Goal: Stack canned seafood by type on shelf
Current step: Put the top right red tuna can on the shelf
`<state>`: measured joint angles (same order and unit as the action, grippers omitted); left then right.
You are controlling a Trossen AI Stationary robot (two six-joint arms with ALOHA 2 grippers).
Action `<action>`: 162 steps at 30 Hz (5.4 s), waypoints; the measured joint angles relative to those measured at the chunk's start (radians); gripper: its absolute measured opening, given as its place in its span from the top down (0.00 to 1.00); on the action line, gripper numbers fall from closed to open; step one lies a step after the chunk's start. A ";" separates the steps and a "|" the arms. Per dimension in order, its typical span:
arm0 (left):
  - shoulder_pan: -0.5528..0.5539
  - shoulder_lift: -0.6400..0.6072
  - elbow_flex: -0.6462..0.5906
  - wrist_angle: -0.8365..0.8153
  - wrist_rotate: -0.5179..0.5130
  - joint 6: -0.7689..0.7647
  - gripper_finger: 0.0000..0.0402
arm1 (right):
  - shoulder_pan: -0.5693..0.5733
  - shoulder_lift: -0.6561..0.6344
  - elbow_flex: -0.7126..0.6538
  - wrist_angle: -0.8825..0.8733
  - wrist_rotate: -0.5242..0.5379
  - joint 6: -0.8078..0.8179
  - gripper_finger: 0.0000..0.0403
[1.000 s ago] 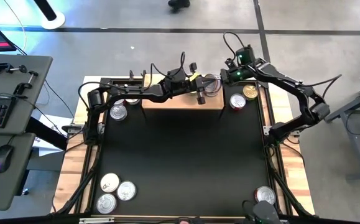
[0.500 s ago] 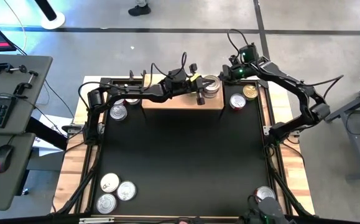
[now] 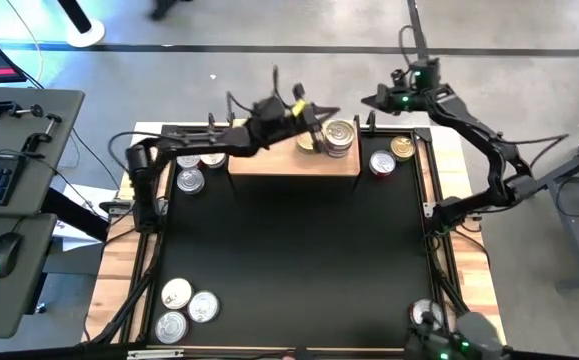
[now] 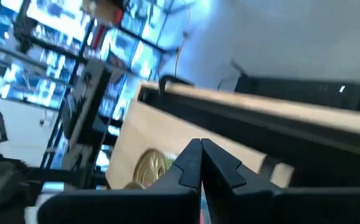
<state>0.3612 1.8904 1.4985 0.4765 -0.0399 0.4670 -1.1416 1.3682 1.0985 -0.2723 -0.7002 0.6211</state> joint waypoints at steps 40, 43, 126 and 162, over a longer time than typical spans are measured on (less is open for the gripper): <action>-0.208 -0.402 -0.222 -0.656 0.094 -0.544 1.00 | 0.457 -0.419 -0.216 -0.942 0.446 -0.473 1.00; -0.208 -0.405 -0.223 -0.648 0.079 -0.546 1.00 | 0.404 -0.417 -0.359 -0.715 0.533 -0.341 1.00; -0.723 -0.291 -0.391 -0.617 -0.254 -0.828 1.00 | 1.457 0.219 -0.143 -0.036 0.632 0.232 1.00; -0.735 -0.062 -0.619 -0.217 -0.203 -0.563 1.00 | 1.508 0.501 -0.219 0.370 0.666 0.547 1.00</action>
<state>-0.3740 1.8283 0.8794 0.2600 -0.2431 -0.0962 0.3668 1.8694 0.8796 0.0980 -0.0346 1.1680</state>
